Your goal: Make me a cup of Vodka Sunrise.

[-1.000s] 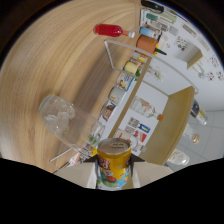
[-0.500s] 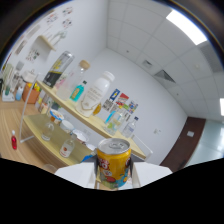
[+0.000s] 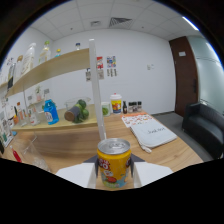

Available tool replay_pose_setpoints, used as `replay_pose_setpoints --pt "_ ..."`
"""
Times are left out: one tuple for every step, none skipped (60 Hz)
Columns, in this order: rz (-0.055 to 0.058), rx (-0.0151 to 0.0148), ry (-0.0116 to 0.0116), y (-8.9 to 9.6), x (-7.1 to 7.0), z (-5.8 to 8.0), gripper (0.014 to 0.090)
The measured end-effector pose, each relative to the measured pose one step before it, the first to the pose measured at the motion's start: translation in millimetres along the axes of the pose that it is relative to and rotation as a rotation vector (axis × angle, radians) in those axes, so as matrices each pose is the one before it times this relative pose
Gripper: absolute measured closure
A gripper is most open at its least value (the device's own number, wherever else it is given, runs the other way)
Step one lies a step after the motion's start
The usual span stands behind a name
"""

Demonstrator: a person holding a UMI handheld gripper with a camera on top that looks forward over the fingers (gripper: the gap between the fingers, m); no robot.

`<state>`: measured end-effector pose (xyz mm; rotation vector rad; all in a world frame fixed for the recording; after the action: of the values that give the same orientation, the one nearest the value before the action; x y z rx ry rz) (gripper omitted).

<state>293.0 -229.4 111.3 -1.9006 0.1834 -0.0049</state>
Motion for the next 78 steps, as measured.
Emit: replay_pose_setpoints --pt "0.0037 -0.00737 -0.00395 4.62 -0.28 2.38 0.0549" --pt "0.005 -0.00894 -0.00471 4.16 0.23 3.15 0.0547" --pt "0.0034 -0.00804 -0.00407 4.28 -0.5 2.96 0.0548" --pt "0.0009 -0.0117 -0.00244 4.68 -0.85 -0.14 0.0547" --pt "0.0004 -0.00865 -0.00244 5.14 0.33 5.04 0.0548" --pt "0.0018 -0.00813 -0.00291 3.66 -0.22 2.49 0.0547" --pt "0.0027 -0.00565 -0.00292 2.8 -0.78 2.27 0.0546" --pt "0.0029 -0.00405 -0.00396 2.44 -1.04 1.92 0.0546" --pt "0.0015 -0.00402 -0.0043 2.5 -1.38 1.43 0.0546" --pt "-0.0004 -0.00518 -0.00342 2.16 -1.2 1.65 0.0547" --pt "-0.0015 -0.00671 -0.00344 1.75 -0.27 -0.17 0.0547" --pt "-0.0035 -0.00369 -0.00306 2.1 -0.91 1.86 0.0548" --pt "-0.0045 -0.00308 -0.00372 1.86 -0.98 1.73 0.0547" --pt "-0.0032 -0.00224 -0.00381 1.6 -1.32 1.72 0.0547" --pt "-0.003 -0.0036 -0.00304 1.59 -0.73 1.15 0.0547" --pt "-0.0006 -0.00442 -0.0018 1.57 -0.77 1.15 0.0546" --pt "0.0007 -0.00499 -0.00165 1.67 -0.85 1.2 0.0543" --pt "0.0013 -0.0057 -0.00221 1.77 -1.01 1.13 0.0543" --pt "0.0003 -0.00408 -0.00313 1.07 -0.94 0.35 0.0539" --pt "0.0011 0.01103 -0.00168 -1.97 -0.69 0.98 0.0539" --pt "0.0003 -0.00319 0.00087 1.1 -0.03 0.31 0.0537" --pt "0.0003 0.00292 0.00241 -0.51 0.14 0.29 0.0536" --pt "0.0 -0.00201 0.00207 0.74 0.03 -0.2 0.0532" --pt "0.0004 0.00068 0.00263 0.06 -0.13 -0.71 0.0533" --pt "0.0014 -0.00097 0.00204 0.53 -0.02 -0.01 0.053" --pt "0.0019 0.00076 0.00169 0.21 0.17 -0.14 0.0528" --pt "0.0025 -0.00044 0.00181 0.37 0.11 -0.44 0.0526" --pt "0.0031 -0.00018 0.00151 0.24 0.09 -0.61 0.0526" --pt "0.0028 -0.0019 0.00183 0.65 -0.04 -1.4 0.0524" --pt "0.0033 -0.00108 0.00183 0.38 -0.01 -0.78 0.0524" --pt "0.0027 -0.001 0.00168 0.24 0.1 -0.51 0.0522" --pt "0.001 -0.00101 0.00143 0.4 0.1 -0.71 0.0521" --pt "-0.0002 -0.00133 0.00135 0.61 -0.03 -0.78 0.0522" --pt "-0.0015 -0.00149 0.00125 0.54 -0.18 -0.63 0.052" --pt "-0.0017 -0.00067 0.00128 1.1 0.26 -0.66 0.052" --pt "-0.004 -0.00152 0.0015 0.63 -0.44 -0.6 0.052" --pt "-0.0052 -0.0008 0.00219 0.64 -0.38 -0.55 0.052" --pt "-0.0066 -0.00173 0.00216 0.77 -0.39 -0.49 0.0516" --pt "-0.008 -0.00253 0.00246 0.9 -0.25 -0.32 0.0514" --pt "-0.0092 -0.00447 0.0028 1.26 -0.18 -0.33 0.0515" --pt "-0.0106 -0.00666 0.00204 1.48 -0.21 0.38 0.0513" --pt "-0.0097 -0.01026 0.00088 2.75 -0.53 -0.19 0.0506" --pt "-0.0089 -0.00844 0.00705 1.69 0.82 -0.1 0.0504" --pt "-0.0079 -0.00733 0.00867 1.44 1.06 -0.35 0.0504" --pt "-0.0056 -0.00532 0.00716 0.72 0.47 -0.52 0.0497" --pt "-0.0039 -0.00235 0.0057 -0.27 0.17 -0.9 0.0475" --pt "-0.002 0.00017 0.00329 -1.13 -0.54 -1.41 0.0434" --pt "-0.0002 0.00281 0.00382 -1.98 -0.44 -1.79 0.038" --pt "0.0006 0.0058 0.00628 -2.7 -0.04 -2.21 0.0328" --pt "-0.0003 0.00609 0.00624 -3.23 0.23 -2.28 0.028" --pt "0.0012 0.00587 0.00571 -3.28 -0.26 -2.62 0.0238" --pt "0.0008 0.00388 0.00456 -3.55 -0.68 -2.99 0.0204" --pt "0.0008 0.0037 0.00418 -3.64 -0.94 -3.33 0.0184" --pt "0.0 0.00493 0.00442 -4.17 -0.94 -3.83 0.0184" --pt "-0.0006 0.007 0.00266 -4.66 -1.47 -3.99 0.0182" --pt "-0.0006 0.00853 0.00266 -5.19 -1.69 -4.31 0.0178" --pt "0.0001 0.00956 0.00342 -5.48 -1.66 -4.64 0.0185" --pt "0.0005 0.00863 0.00185 -6.27 -2.13 -5.87 0.0189" --pt "0.0007 0.01009 0.00067 -5.34 -3.37 -4.72 0.019" --pt "0.0019 0.01023 -0.00092 -5.25 -3.44 -5.16 0.0191" --pt "0.0028 0.00952 -0.0018 -5.14 -3.77 -5.46 0.019" --pt "0.0035 0.00776 -0.00206 -4.73 -4.43 -5.36 0.0192" --pt "0.004 0.0068 -0.00262 -4.22 -5.01 -4.9 0.0192" --pt "0.0038 0.00584 -0.00374 -4.01 -5.54 -5.02 0.0191" --pt "0.0033 0.00516 -0.00489 -4.01 -5.9 -5.04 0.019" --pt "0.0023 0.00446 -0.00558 -2.94 -6.25 -4.8 0.0194" --pt "0.0013 0.00325 -0.00461 -2.62 -6.27 -4.64 0.0191" --pt "0.002 0.0033 -0.00521 -1.77 -6.64 -4.41 0.0191" --pt "0.0014 0.00211 -0.00596 -1.01 -6.81 -4.25 0.0191" --pt "0.0004 -0.00009 -0.00604 -0.32 -7.24 -3.9 0.0196" --pt "-0.0004 -0.00216 -0.00517 0.79 -7.04 -3.71 0.0196" --pt "-0.0008 -0.00261 -0.00407 1.29 -6.99 -3.53 0.0197" --pt "-0.0003 -0.00088 -0.0033 2.35 -7.53 -3.66 0.0196" --pt "-0.0011 -0.00242 -0.00489 1.27 -7.5 -2.19 0.0196" --pt "-0.0005 -0.00242 -0.00527 2.42 -7.47 -2.73 0.0196" --pt "-0.0004 -0.00339 -0.00605 3.1 -7.6 -2.4 0.0196" --pt "-0.0002 -0.00415 -0.00666 3.56 -7.84 -2.24 0.0197" --pt "0.0004 -0.00451 -0.00689 4.69 -7.46 -2.61 0.0198"
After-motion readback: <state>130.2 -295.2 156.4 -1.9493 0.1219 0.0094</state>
